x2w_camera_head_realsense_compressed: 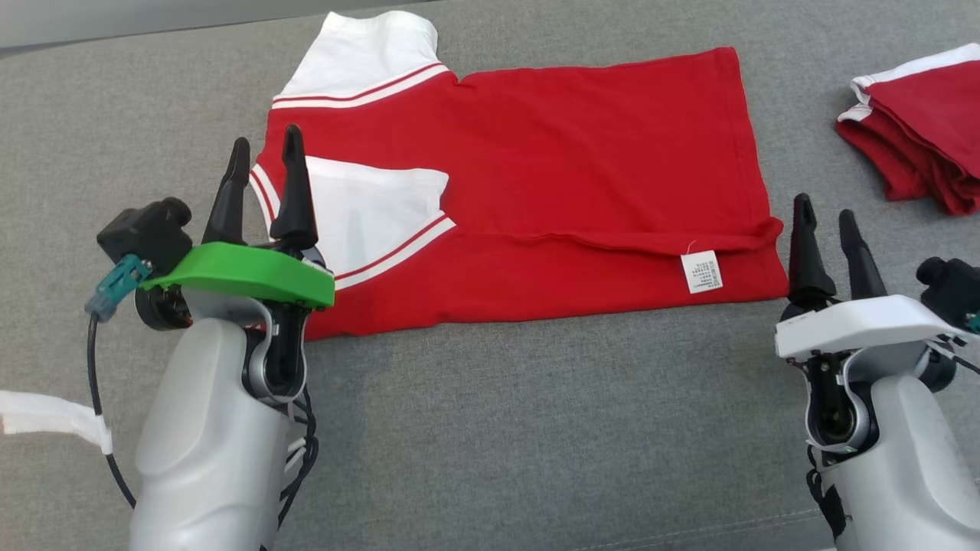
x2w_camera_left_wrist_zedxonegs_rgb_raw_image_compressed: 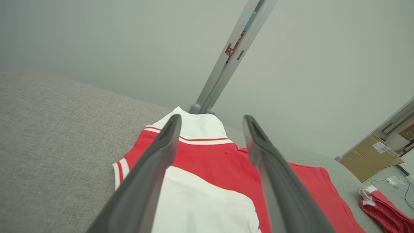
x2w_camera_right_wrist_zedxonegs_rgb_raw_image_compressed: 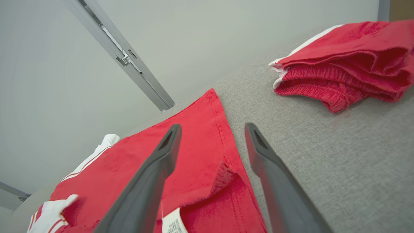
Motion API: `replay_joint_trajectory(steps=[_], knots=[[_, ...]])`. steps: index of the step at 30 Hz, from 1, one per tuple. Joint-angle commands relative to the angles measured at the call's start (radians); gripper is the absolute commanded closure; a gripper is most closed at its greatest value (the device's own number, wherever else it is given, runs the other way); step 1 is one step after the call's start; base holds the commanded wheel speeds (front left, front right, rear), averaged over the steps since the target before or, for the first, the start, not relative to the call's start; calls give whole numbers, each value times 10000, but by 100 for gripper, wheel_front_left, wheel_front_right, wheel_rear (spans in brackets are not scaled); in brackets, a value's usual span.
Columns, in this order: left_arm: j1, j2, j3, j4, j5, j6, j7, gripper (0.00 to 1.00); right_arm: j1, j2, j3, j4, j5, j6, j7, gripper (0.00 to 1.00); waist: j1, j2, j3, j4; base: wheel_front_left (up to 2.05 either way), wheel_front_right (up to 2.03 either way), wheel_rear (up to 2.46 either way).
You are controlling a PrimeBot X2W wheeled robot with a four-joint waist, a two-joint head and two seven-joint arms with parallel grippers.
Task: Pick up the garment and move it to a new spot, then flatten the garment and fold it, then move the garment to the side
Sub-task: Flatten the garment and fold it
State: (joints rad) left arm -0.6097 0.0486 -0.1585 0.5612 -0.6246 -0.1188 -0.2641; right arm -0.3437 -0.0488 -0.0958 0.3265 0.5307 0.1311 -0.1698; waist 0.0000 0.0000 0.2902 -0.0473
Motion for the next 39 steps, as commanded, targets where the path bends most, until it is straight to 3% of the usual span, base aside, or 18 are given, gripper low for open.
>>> replay_joint_trajectory(steps=[1,7,12,20,27,28,29,30,32,39], knots=[[285,40,108,-171,23,-50,4,0,181,-31,-156,-273,-296,-9,-102,0,0,0,-95,40,0,0,0],[1373,289,204,-583,210,-51,102,0,918,-26,-875,-1500,-1792,-9,407,0,0,0,-507,244,0,0,0],[2446,609,98,-683,171,366,1072,0,1690,-27,-1185,-2090,-2561,-9,1184,0,0,0,-901,489,0,0,0],[3284,428,86,-656,-545,1038,2876,0,2181,-27,-1286,-2116,-2635,-9,1653,0,0,0,-1019,549,0,0,0],[3111,224,148,-523,-1190,1326,3465,0,1900,-29,-944,-1695,-2706,-9,1888,0,0,0,-834,249,0,0,0],[3081,216,136,-508,-1226,1354,3455,7,1868,-27,-893,-1524,-2798,-9,2006,0,0,0,-822,221,0,0,0],[3069,210,141,-499,-1255,1353,3422,40,1808,-26,-863,-1366,-2772,-9,2091,0,0,0,-813,205,0,0,0],[3052,198,150,-515,-1279,1321,3338,64,1694,-27,-816,-1149,-2744,-9,2206,0,0,0,-802,192,0,0,0],[3019,184,184,-561,-1337,1240,3132,100,1461,-27,-724,-727,-2721,-9,2353,0,0,0,-792,198,0,0,0],[2918,140,4,-808,-1366,910,2618,100,529,-30,-838,1079,-2658,-9,2671,0,0,0,-804,527,0,0,0]])
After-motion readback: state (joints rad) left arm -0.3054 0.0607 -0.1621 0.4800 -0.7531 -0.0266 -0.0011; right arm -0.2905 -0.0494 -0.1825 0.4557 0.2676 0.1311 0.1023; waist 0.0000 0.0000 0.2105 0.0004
